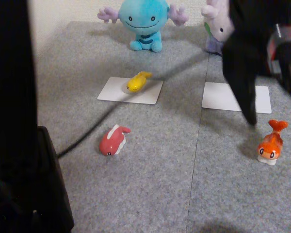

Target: Wooper wants to eat egg sudhi, and Goomy wants to eat shrimp sushi

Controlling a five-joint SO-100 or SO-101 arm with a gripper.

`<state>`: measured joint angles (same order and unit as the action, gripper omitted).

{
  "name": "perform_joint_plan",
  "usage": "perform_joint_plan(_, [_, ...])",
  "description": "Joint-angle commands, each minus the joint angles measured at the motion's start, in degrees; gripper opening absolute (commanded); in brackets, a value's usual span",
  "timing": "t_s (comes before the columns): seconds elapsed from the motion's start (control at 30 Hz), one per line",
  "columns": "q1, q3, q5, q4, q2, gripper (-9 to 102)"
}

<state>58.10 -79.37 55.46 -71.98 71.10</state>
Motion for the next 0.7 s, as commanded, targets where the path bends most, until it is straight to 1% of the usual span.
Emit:
perform_joint_plan(0.0, [0.5,1.6,-0.5,2.8,-4.0,38])
perform_joint_plan(0.23, [-0.1,1.6,0.4,6.2,-7.6,32])
perform_joint_plan(0.33, [0.0,1.6,0.4,7.7,-7.9,24])
perform_joint_plan(0.47, [0.0,1.6,1.0,8.0,-7.9,7])
perform_joint_plan(0.5, [-0.1,1.6,1.5,8.1,-7.8,4])
perform_joint_plan(0.67, [-2.0,1.6,1.7,6.9,-6.1,3])
